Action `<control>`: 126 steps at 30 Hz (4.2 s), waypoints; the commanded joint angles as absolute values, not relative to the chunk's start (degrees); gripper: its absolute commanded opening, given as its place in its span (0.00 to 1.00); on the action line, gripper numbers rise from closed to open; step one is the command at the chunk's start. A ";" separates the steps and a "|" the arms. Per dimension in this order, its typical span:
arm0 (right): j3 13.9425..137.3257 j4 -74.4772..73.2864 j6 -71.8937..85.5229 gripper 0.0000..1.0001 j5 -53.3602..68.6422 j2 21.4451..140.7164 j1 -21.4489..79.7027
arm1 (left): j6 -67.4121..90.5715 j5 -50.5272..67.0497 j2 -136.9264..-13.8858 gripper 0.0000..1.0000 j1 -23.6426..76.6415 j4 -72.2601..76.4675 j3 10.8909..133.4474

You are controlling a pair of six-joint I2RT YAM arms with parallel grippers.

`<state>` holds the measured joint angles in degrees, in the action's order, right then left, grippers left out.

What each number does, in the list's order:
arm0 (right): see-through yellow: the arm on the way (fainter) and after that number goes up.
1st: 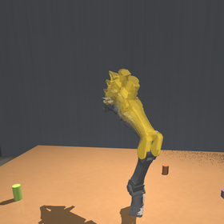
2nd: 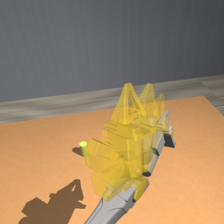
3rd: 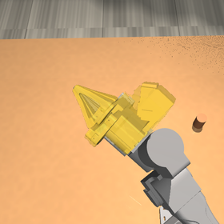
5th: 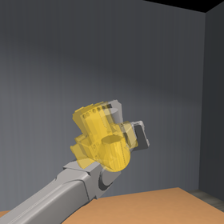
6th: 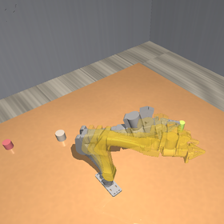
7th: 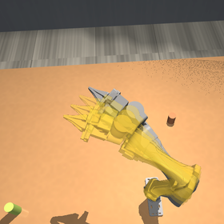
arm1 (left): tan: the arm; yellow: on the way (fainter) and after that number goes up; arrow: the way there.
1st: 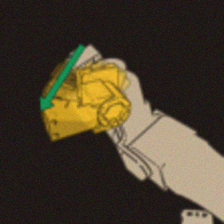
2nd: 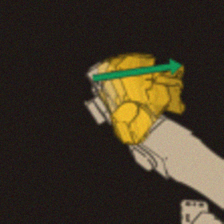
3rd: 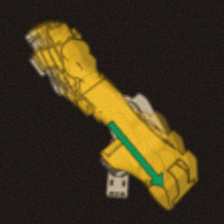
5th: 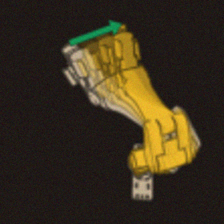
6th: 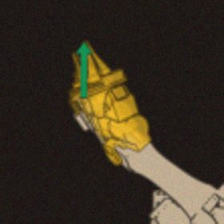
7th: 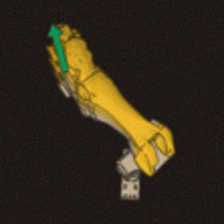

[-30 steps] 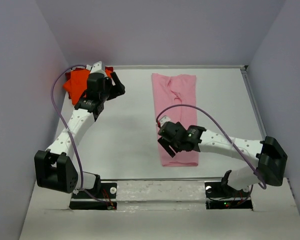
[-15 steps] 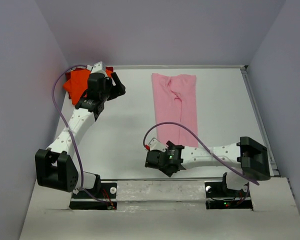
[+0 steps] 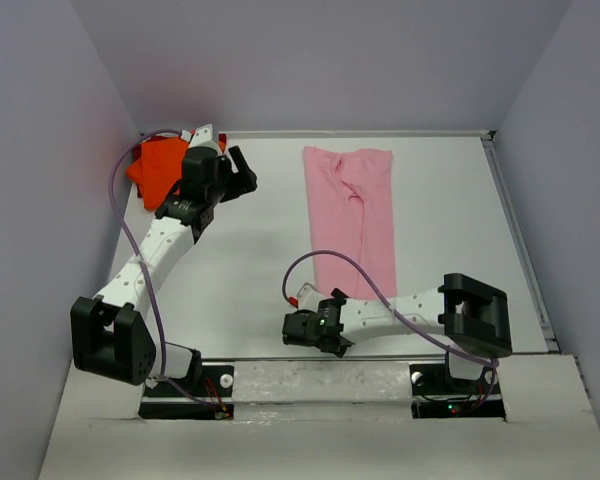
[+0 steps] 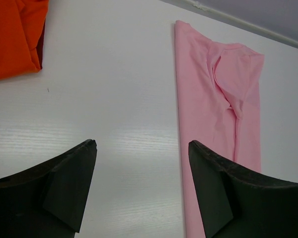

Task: Fold and stack the t-shirts
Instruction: Fold the tshirt

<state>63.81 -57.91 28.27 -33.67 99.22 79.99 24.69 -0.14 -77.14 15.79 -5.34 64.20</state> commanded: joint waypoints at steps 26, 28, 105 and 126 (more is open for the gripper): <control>65.74 -59.77 28.13 0.63 -41.22 107.67 80.33 | 23.56 -4.31 -75.32 0.84 17.84 -3.78 63.63; 66.70 -59.59 27.86 0.63 -41.84 107.05 80.33 | 23.55 -4.31 -75.41 0.84 17.93 -3.78 63.72; 118.48 -25.75 12.92 0.72 11.58 135.44 17.23 | 22.59 -10.55 -72.16 0.84 19.78 -4.13 63.63; 132.17 -32.69 17.49 0.75 23.64 149.23 17.23 | 22.85 -9.32 -73.39 0.84 18.46 -4.57 63.99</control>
<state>128.11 -28.64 16.80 22.20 145.47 16.93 23.38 -9.65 -73.43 18.87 -5.80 62.72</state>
